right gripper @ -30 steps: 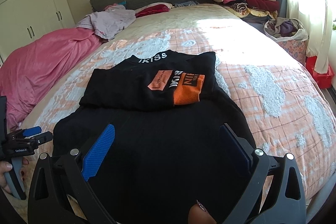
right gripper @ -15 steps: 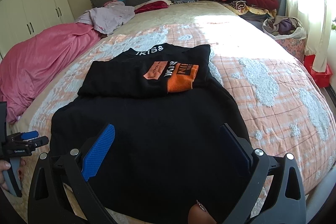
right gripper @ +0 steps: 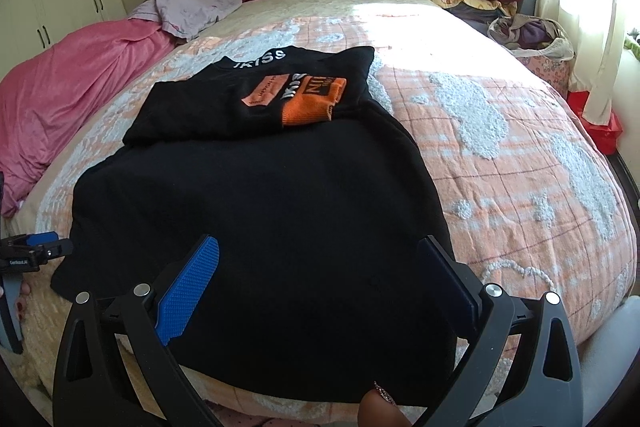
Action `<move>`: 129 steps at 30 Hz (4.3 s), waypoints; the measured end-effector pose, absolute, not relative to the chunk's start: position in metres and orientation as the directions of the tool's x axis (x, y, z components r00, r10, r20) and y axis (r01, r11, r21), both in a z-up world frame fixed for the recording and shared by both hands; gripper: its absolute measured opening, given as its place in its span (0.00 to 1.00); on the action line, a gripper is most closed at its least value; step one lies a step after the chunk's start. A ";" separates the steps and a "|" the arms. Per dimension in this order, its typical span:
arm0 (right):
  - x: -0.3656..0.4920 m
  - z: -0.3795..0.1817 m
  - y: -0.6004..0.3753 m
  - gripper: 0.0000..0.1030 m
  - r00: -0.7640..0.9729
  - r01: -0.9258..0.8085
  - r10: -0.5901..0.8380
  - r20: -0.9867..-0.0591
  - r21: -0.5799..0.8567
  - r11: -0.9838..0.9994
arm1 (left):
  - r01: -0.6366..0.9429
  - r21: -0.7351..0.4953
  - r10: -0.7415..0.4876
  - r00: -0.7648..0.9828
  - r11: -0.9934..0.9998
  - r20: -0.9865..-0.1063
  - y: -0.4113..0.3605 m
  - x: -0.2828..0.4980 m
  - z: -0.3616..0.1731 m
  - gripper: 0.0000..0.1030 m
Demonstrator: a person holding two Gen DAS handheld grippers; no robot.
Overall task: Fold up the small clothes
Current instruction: 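Move both open tools along the shirt body to the hem, then close the right tool on the hem while the left tool grasps the hem, then lift the hem with both tools and fold it toward the collar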
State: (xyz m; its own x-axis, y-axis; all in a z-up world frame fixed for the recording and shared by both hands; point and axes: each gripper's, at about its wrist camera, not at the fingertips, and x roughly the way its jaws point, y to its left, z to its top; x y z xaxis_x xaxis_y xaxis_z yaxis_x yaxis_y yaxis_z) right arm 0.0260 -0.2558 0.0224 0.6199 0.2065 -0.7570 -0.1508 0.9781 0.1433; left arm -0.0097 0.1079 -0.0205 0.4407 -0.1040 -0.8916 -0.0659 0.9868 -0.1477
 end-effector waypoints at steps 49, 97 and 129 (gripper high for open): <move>-0.020 0.046 -0.328 0.06 0.678 -0.186 0.394 -0.621 0.374 0.908 | 0.030 -0.234 -0.234 0.250 0.972 -0.940 0.101 -0.011 -0.044 0.55; 0.105 0.126 -0.322 0.06 0.810 -0.149 0.356 -0.466 0.424 0.893 | -0.024 -0.512 -0.338 0.724 0.859 -0.602 0.153 0.075 0.101 0.03; 0.222 0.052 -0.315 0.52 0.753 0.027 0.192 -0.629 0.321 0.947 | -0.176 -0.341 -0.091 0.763 0.923 -0.639 0.150 0.145 0.049 0.44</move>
